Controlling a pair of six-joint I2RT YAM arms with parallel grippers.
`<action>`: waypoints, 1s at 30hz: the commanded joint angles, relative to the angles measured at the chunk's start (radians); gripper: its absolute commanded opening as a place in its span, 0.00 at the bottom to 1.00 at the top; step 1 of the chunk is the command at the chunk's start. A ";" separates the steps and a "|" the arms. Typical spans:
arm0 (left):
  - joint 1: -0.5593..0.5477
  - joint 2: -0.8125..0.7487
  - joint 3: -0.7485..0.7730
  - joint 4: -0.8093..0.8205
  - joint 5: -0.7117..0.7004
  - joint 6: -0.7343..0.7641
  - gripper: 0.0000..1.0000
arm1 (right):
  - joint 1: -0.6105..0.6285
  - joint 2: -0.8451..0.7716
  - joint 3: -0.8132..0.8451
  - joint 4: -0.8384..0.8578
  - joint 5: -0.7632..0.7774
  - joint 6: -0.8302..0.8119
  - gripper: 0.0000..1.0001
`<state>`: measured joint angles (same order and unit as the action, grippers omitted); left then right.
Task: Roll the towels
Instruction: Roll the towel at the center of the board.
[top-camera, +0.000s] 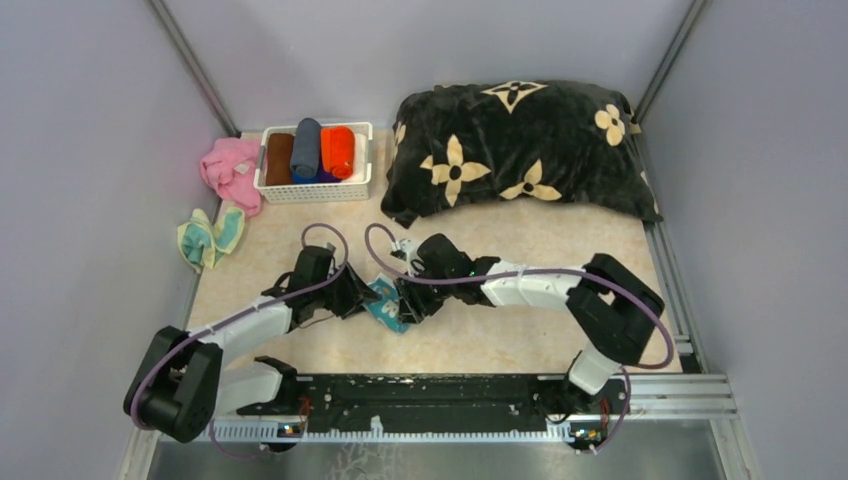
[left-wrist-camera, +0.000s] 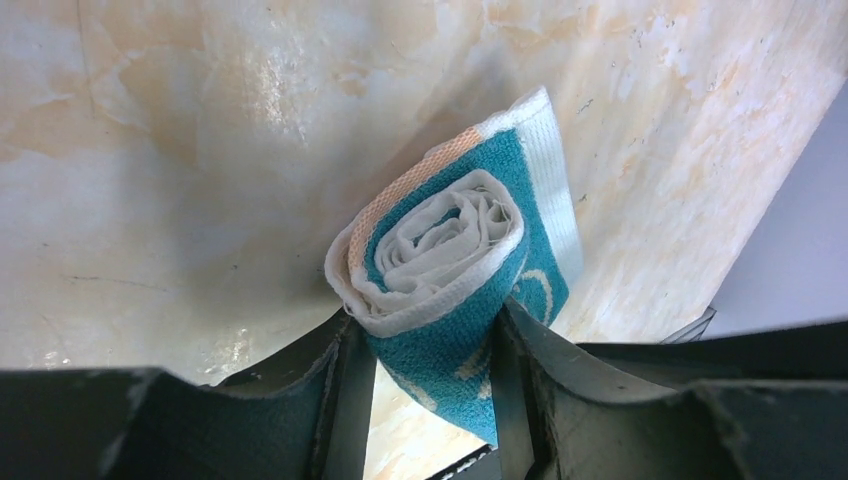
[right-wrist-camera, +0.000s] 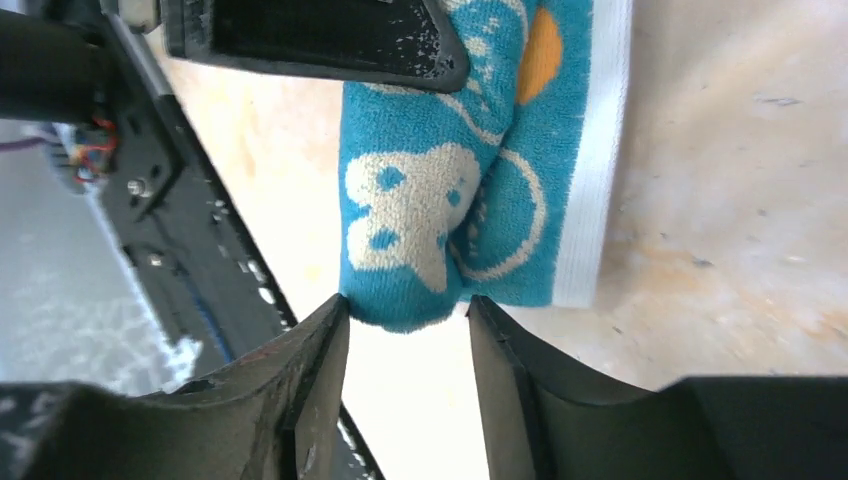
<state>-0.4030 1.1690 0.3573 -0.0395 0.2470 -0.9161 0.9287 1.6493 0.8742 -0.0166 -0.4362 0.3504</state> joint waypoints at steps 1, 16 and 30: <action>0.004 0.040 -0.004 -0.075 -0.077 0.060 0.48 | 0.098 -0.122 0.084 -0.190 0.360 -0.171 0.50; 0.002 0.040 0.007 -0.083 -0.082 0.060 0.51 | 0.424 0.079 0.219 -0.159 0.880 -0.395 0.61; 0.003 0.098 0.044 -0.044 -0.049 0.056 0.56 | 0.448 0.211 0.164 -0.201 0.845 -0.370 0.45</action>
<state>-0.4034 1.2263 0.4015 -0.0399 0.2565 -0.8928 1.3651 1.8339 1.0649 -0.1852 0.4500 -0.0364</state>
